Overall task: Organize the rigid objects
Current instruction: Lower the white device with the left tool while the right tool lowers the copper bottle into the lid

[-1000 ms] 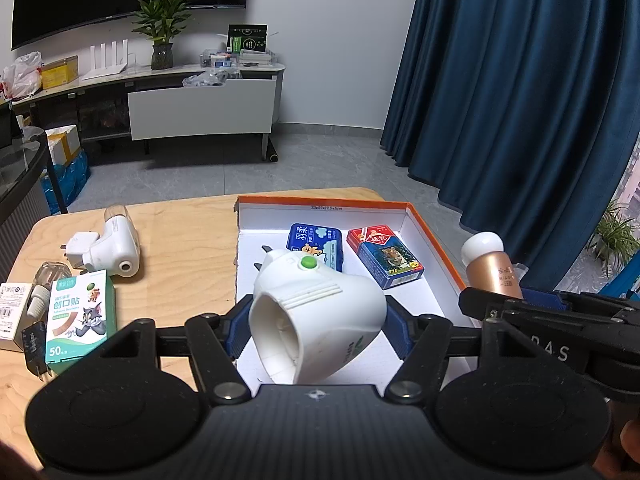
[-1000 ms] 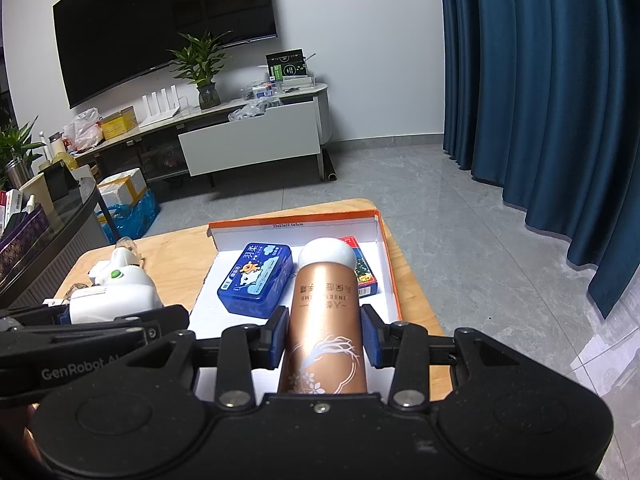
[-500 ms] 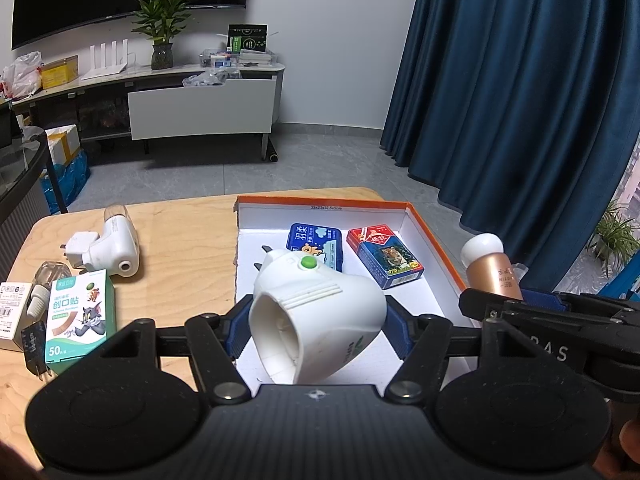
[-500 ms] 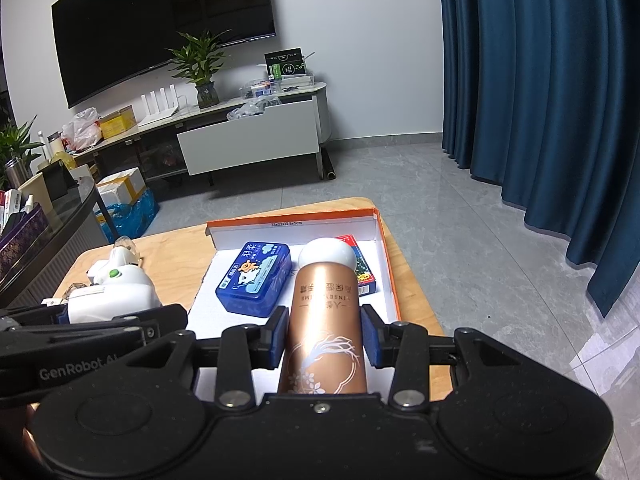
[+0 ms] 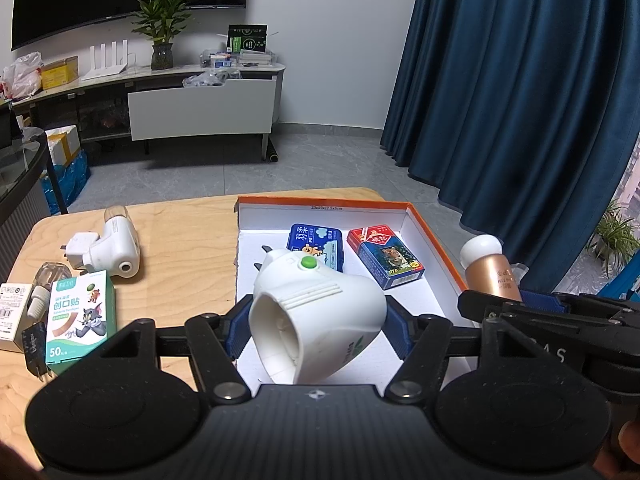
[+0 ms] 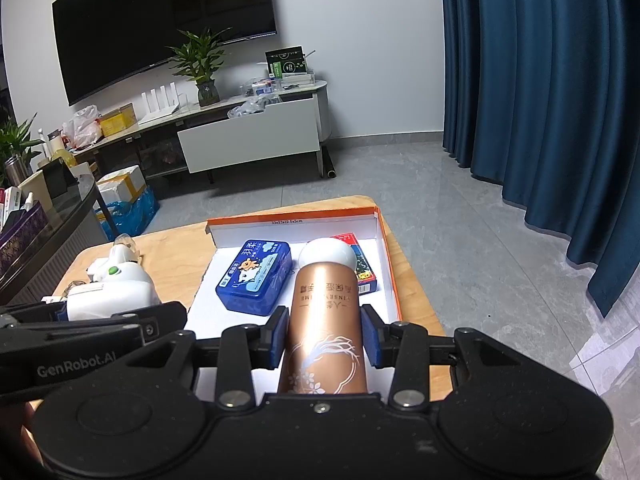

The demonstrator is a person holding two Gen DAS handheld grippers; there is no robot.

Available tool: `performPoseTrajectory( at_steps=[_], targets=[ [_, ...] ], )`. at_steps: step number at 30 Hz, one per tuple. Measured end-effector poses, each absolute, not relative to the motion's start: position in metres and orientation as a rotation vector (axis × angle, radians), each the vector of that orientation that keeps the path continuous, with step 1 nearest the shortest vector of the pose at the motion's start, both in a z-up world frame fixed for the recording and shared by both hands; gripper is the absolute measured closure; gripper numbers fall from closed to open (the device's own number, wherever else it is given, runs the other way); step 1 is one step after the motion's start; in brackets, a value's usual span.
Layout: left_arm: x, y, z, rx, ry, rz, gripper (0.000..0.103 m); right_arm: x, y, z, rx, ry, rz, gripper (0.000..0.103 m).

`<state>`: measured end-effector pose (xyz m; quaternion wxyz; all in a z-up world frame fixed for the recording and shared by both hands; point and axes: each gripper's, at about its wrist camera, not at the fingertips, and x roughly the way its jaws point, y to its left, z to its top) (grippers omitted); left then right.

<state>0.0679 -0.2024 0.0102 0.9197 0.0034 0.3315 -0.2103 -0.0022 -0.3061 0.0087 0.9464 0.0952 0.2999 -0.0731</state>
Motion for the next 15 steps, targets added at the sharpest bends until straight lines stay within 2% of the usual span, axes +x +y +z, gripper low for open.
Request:
performPoseTrajectory(
  at_steps=[15],
  targets=[
    [0.0677, -0.2024, 0.0103, 0.007, 0.68, -0.432, 0.036, -0.0016, -0.3054, 0.0082, 0.193, 0.614, -0.149, 0.055]
  ],
)
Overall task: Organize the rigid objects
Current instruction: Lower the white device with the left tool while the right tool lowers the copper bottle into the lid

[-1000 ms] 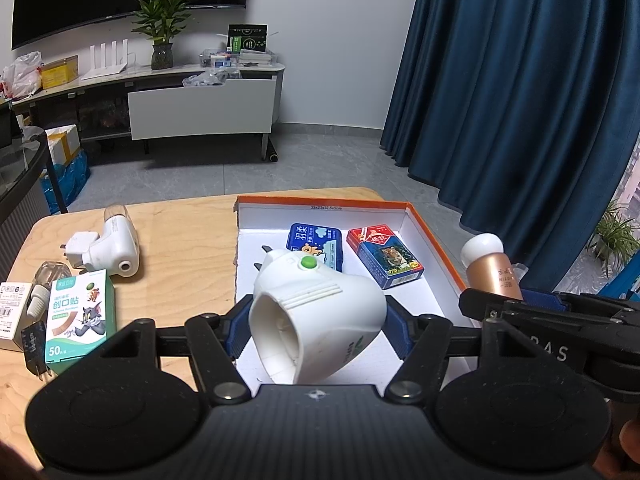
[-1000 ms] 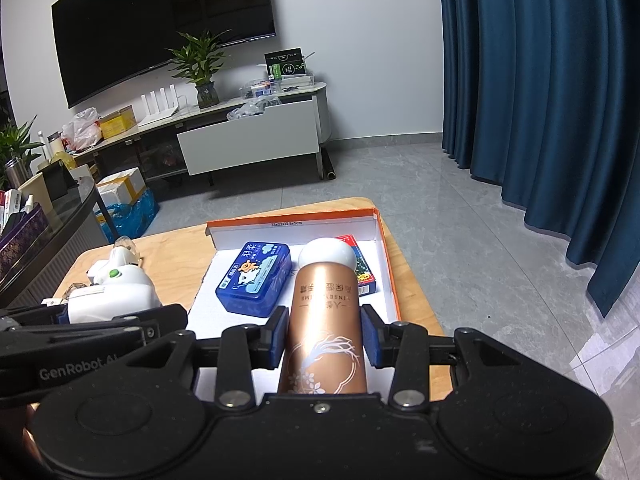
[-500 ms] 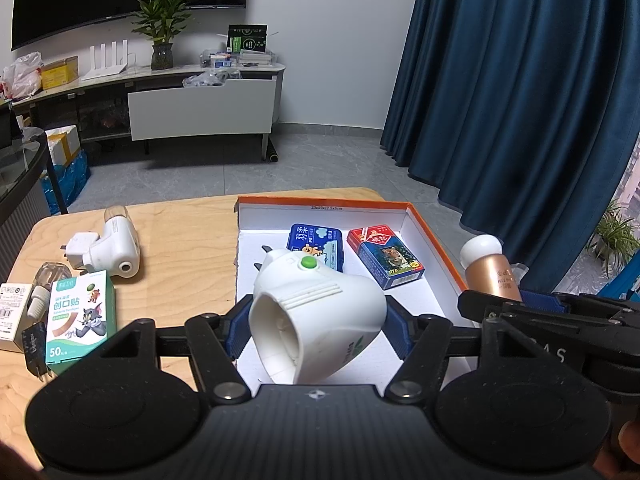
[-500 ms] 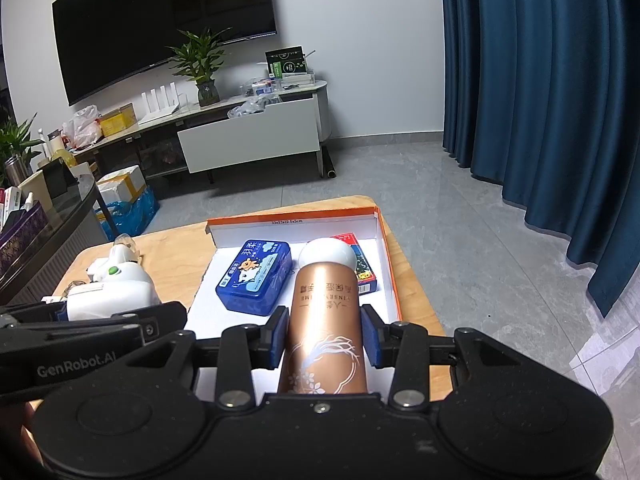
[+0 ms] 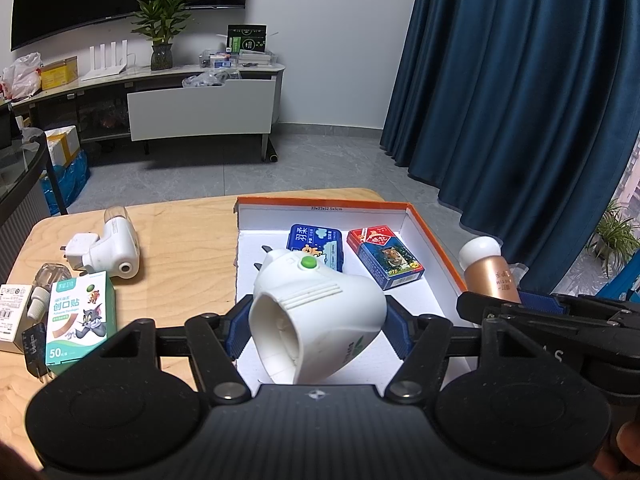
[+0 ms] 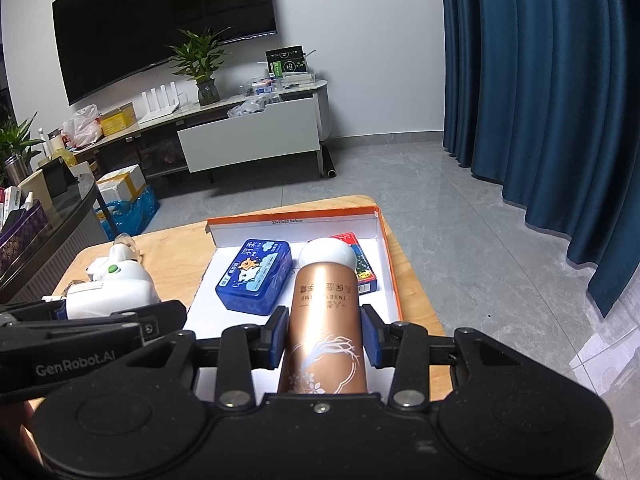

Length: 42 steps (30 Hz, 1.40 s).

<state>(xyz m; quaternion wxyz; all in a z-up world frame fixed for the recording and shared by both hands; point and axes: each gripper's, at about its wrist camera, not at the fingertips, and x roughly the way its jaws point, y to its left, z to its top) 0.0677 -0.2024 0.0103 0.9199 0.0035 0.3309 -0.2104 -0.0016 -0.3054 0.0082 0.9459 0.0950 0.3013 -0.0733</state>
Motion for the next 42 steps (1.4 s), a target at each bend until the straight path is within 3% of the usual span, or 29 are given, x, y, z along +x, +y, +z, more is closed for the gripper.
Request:
performPoseTrajectory(
  at_steps=[42],
  targets=[
    [0.068, -0.201, 0.007, 0.003, 0.694, -0.43, 0.036, 0.005, -0.301, -0.007, 0.197, 0.635, -0.152, 0.055]
  ],
)
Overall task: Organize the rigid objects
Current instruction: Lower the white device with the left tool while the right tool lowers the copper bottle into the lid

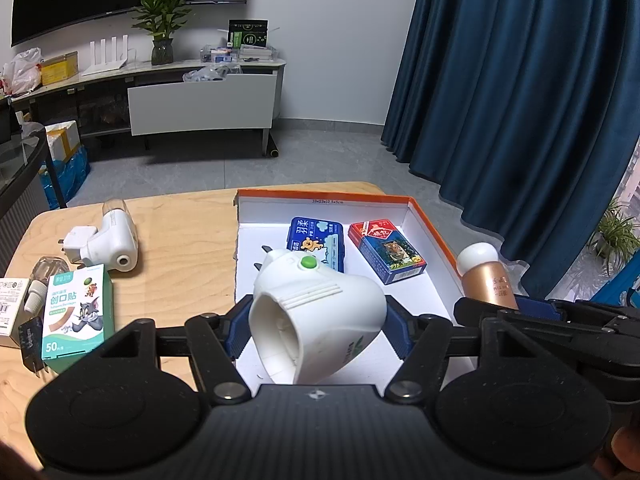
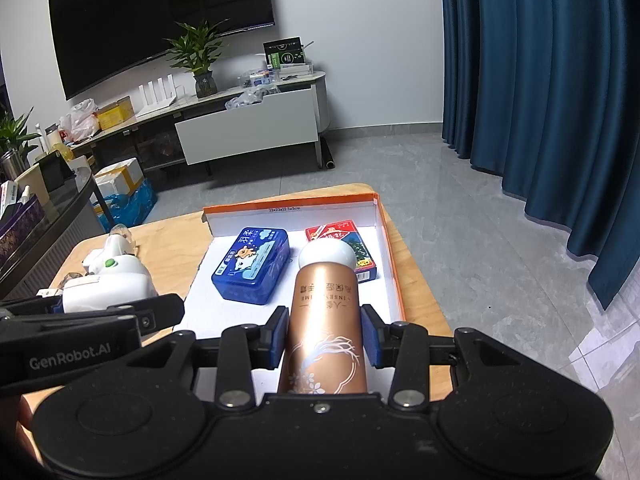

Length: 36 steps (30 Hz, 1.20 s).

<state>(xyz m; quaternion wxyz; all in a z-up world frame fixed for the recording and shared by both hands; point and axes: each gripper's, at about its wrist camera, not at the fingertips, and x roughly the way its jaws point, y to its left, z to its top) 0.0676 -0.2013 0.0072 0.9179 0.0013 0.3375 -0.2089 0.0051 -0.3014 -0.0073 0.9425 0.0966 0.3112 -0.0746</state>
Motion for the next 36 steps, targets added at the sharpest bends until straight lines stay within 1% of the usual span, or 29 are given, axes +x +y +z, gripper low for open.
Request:
performPoseTrajectory(
  at_steps=[36],
  targets=[
    [0.0705, -0.2045, 0.0008, 0.009, 0.703, -0.43, 0.036, 0.0051, -0.2981, -0.016, 0.196, 0.646, -0.154, 0.055]
  ],
)
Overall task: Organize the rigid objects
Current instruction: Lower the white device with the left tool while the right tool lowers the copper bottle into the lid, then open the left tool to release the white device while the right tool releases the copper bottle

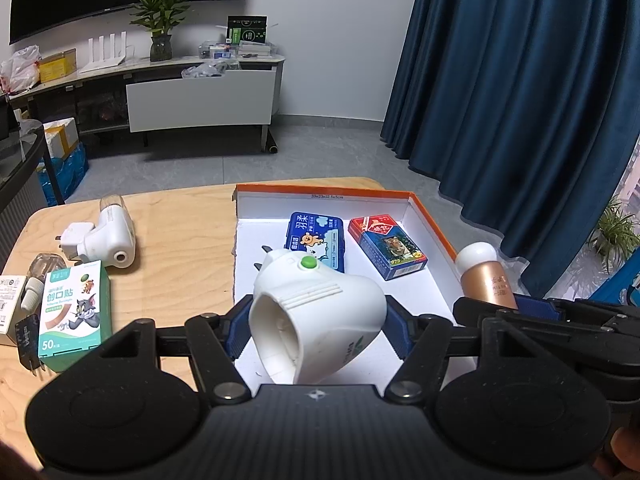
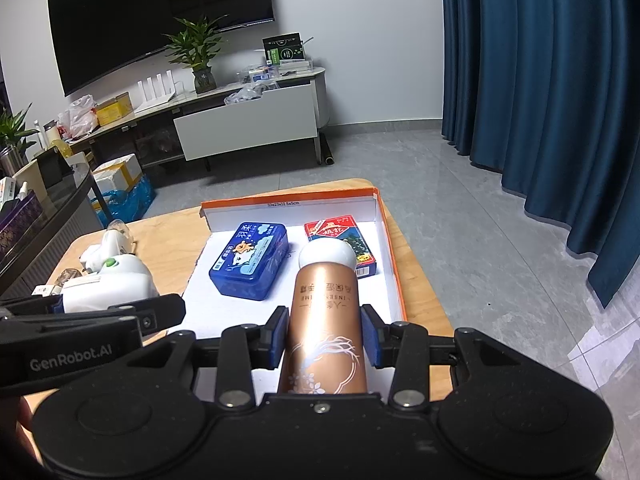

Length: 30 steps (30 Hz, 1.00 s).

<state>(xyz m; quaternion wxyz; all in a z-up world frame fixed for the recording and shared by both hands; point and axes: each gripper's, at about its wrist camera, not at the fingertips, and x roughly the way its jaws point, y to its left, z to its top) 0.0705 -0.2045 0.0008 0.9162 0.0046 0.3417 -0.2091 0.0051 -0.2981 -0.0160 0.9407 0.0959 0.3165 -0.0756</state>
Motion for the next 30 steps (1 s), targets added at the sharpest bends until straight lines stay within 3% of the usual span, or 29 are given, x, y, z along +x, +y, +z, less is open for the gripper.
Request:
performPoseTrajectory(
  at_steps=[30],
  targets=[
    [0.097, -0.217, -0.026, -0.003, 0.757, -0.504, 0.036, 0.048, -0.317, -0.03, 0.187, 0.724, -0.165, 0.055]
  ],
)
